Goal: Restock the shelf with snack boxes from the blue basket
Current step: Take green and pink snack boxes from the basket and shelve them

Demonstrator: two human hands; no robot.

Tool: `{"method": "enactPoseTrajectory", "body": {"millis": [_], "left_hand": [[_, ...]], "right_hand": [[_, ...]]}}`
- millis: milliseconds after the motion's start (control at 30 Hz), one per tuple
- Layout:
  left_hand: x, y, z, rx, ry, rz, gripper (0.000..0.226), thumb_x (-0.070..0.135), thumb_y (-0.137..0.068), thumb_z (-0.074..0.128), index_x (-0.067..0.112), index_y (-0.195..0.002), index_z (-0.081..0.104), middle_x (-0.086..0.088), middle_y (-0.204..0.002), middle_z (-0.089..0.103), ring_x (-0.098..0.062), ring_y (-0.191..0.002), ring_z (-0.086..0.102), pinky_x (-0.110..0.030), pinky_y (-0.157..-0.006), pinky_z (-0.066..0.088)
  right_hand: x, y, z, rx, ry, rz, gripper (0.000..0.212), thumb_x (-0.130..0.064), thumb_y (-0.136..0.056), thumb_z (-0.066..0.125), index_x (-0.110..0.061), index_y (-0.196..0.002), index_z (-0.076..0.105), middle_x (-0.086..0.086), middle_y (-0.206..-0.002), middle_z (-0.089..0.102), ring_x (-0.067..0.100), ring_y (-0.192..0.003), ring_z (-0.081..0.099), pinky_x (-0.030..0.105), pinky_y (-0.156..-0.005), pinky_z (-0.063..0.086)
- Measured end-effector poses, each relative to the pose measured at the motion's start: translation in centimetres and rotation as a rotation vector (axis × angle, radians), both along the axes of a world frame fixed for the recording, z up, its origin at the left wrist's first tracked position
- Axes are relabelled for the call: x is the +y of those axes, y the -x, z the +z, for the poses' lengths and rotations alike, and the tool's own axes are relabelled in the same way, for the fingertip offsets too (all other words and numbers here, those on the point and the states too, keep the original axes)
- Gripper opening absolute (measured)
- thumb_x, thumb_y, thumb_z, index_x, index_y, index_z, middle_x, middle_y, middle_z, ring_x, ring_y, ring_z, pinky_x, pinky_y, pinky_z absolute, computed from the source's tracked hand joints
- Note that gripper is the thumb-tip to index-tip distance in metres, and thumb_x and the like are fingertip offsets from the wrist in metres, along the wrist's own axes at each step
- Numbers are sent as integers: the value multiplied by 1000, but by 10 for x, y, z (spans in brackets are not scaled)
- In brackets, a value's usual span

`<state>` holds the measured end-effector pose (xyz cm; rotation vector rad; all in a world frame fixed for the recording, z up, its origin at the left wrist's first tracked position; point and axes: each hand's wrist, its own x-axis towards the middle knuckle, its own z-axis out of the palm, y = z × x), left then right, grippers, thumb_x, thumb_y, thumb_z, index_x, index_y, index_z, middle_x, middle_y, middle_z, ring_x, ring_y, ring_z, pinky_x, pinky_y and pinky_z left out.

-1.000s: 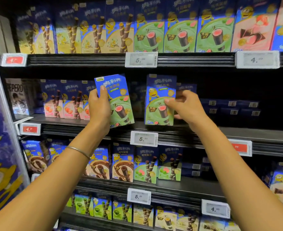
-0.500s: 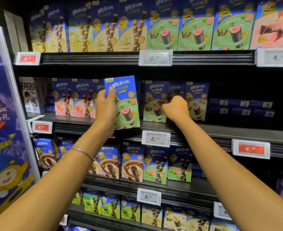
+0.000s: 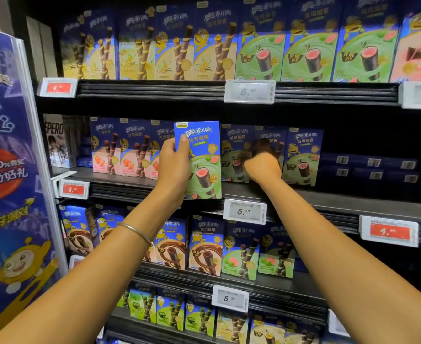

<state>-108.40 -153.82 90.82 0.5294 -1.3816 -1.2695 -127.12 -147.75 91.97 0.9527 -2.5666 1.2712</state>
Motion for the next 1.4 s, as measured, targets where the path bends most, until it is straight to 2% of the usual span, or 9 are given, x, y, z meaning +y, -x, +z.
{"method": "enactPoseTrajectory", "body": {"millis": [67,233,367,533,767,933,1100,1233,1400], "left_hand": [[1,2,-1,4,-13,-15,23,39,-114,43,19,-117,54,5,-101,73,3,-66,74,-12,-50,52],[1,4,0,15,-45,-41,21,39,-114,44,21,-112,55,7,-96,73,4,-63,73,-12,-47,51],[6,11,6,25,-65,-50,23,42,-113,45,26,-100,55,9,-91,74,1,-63,74,-17,-50,55],[24,35,14,46,-49,-83,22,40,-113,47,24,-101,58,9,-87,74,3,-61,73,-19,-50,54],[50,76,16,31,6,-139,27,38,-113,47,15,-114,62,1,-99,75,-1,-68,74,-18,-54,55],[49,94,15,-173,205,-113,23,45,-109,53,24,-99,53,3,-105,65,-13,-96,67,-32,-73,56],[38,99,24,-455,569,83,54,52,-96,69,15,-132,54,1,-111,62,-28,-108,61,-30,-77,44],[34,106,37,-714,903,300,70,62,-89,72,17,-139,52,-11,-123,63,-40,-115,63,-40,-78,46],[26,113,52,-928,1125,301,94,72,-84,70,31,-158,30,-7,-146,52,-35,-130,54,-46,-101,49]], "right_hand": [[3,1,-2,-2,23,6,14,-25,-94,61,-12,-89,57,11,-100,67,33,-94,63,36,-75,50],[26,3,0,31,182,18,16,-28,-85,64,-15,-91,58,13,-108,68,37,-98,65,46,-87,57],[51,-10,5,-149,438,332,40,-46,-90,68,-15,-115,65,5,-111,71,22,-95,71,45,-84,62],[89,-24,11,-162,338,606,35,-48,-92,68,-24,-116,64,-4,-107,73,9,-90,74,24,-68,61],[116,-12,2,-88,284,587,30,-29,-89,76,-23,-115,62,-3,-95,76,8,-88,74,27,-64,62],[123,22,-2,-130,336,434,30,-22,-88,77,-17,-113,64,-1,-95,77,13,-88,75,37,-71,64],[111,58,-15,-171,308,197,43,-29,-82,82,-13,-116,61,7,-111,71,25,-100,70,49,-82,62],[96,67,-17,-64,241,64,41,-33,-82,79,-10,-113,63,11,-109,70,29,-98,69,47,-84,60],[79,66,-15,63,142,7,30,-24,-86,73,-4,-107,66,15,-108,69,32,-99,65,33,-74,50]]}}
